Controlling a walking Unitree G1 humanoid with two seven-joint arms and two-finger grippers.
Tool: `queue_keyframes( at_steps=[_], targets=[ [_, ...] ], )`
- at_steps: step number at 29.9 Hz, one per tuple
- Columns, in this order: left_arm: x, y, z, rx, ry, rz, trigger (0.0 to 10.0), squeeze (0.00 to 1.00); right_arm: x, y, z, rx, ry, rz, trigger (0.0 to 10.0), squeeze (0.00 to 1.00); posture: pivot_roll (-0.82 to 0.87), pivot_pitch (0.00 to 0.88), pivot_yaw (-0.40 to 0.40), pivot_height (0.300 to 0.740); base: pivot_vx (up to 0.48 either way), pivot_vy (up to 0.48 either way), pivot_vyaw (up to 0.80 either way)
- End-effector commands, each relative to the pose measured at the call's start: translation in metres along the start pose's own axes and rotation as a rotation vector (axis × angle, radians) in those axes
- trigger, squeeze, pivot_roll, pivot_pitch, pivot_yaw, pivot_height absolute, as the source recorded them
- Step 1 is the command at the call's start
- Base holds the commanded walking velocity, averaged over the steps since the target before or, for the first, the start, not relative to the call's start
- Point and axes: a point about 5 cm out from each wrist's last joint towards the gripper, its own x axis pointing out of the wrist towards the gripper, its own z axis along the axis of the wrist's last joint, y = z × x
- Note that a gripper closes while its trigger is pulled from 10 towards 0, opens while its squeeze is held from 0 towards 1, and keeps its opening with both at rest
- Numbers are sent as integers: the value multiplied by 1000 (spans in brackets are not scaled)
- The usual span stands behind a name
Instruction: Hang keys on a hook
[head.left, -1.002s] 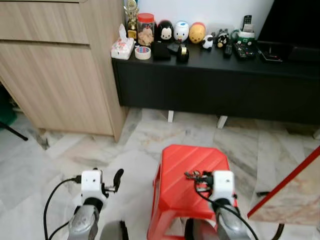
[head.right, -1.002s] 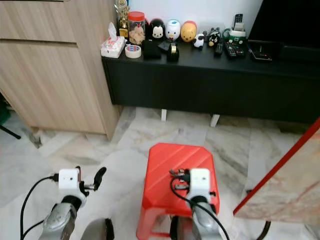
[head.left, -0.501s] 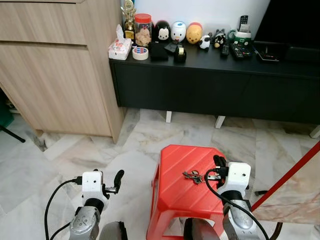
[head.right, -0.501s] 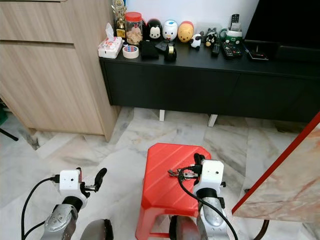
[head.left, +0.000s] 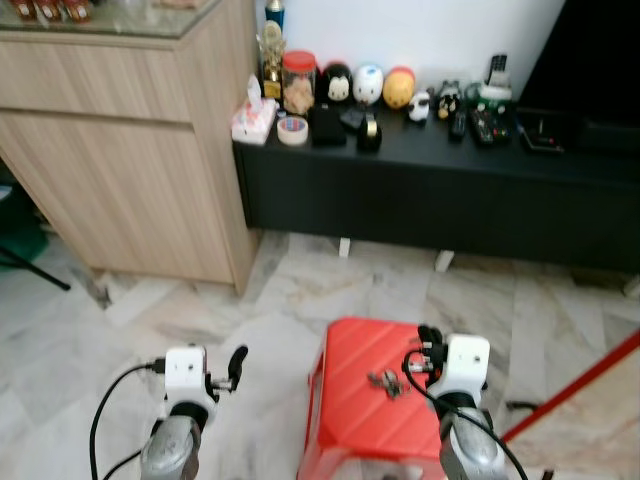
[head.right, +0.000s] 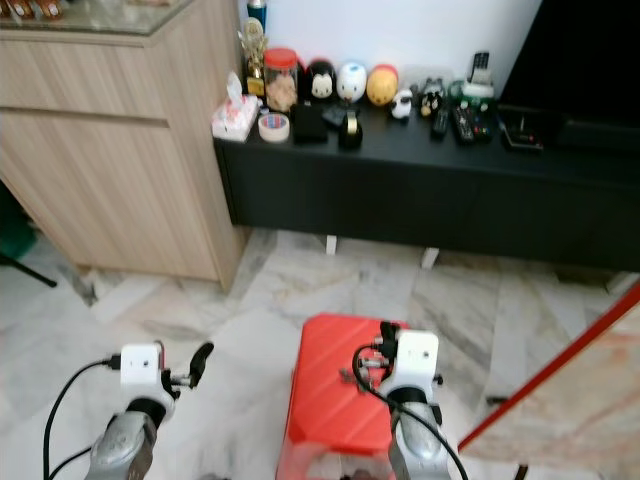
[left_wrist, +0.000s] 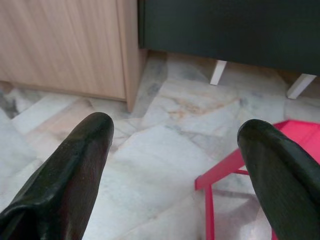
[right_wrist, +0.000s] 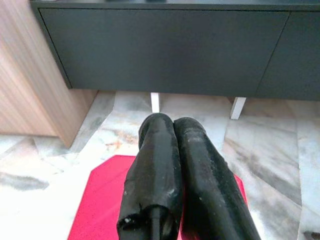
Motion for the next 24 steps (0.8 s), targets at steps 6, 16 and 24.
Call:
queue_keyframes(
  at_steps=[6,16,24],
  targets=[
    [-7,9,-17,21,84,28,10000,0,-4,-13,-31,47,140,-66,10000,0,8,13,-82,740,0,0,0],
    [-24,25,-52,14,301,103,10000,0,-23,-29,-73,27,352,-107,10000,0,23,0,-85,740,0,0,0],
    [-48,27,-82,13,494,131,10000,0,-62,-45,-112,-13,582,-144,10000,0,17,0,-77,740,0,0,0]
  ],
)
